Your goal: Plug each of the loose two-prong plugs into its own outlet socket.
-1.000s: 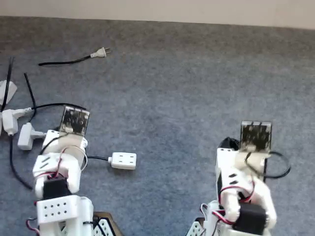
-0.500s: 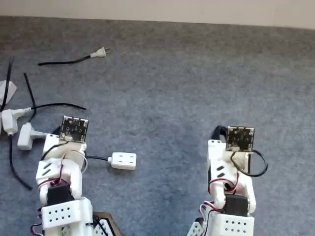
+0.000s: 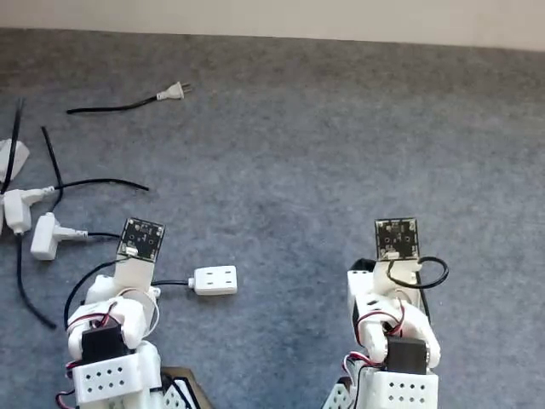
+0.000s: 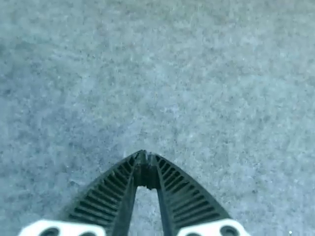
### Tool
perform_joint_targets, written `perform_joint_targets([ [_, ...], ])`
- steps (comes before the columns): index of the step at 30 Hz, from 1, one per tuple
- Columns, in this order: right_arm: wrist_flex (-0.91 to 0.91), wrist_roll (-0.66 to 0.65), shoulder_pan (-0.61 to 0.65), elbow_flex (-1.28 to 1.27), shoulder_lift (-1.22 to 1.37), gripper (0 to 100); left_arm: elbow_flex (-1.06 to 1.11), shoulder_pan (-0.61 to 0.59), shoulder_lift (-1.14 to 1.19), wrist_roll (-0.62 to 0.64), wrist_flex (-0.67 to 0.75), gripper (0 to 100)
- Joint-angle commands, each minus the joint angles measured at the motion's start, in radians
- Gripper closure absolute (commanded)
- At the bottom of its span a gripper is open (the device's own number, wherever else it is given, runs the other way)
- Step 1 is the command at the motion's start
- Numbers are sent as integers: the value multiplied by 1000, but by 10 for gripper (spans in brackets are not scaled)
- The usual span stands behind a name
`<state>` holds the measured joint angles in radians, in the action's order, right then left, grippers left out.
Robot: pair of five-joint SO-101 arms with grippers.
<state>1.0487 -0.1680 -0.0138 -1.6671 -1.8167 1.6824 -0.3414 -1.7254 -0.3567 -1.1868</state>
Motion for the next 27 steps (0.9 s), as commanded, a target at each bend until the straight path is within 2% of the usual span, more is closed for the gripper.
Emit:
perform_joint_targets([
  [1, 73, -3, 12, -137, -8, 992, 16, -16, -16, 3, -5, 995],
  [5, 166, -8, 7, -137, -16, 992, 16, -15, -16, 3, -5, 995],
  [10, 166, -3, 13, -137, -16, 992, 15, -16, -56, 3, -5, 995],
  [19, 165, -6, 145, -136, -16, 992, 13, -13, -93, 3, -6, 995],
  [27, 165, -8, 148, -136, -13, 992, 12, -13, -88, 3, -6, 995],
])
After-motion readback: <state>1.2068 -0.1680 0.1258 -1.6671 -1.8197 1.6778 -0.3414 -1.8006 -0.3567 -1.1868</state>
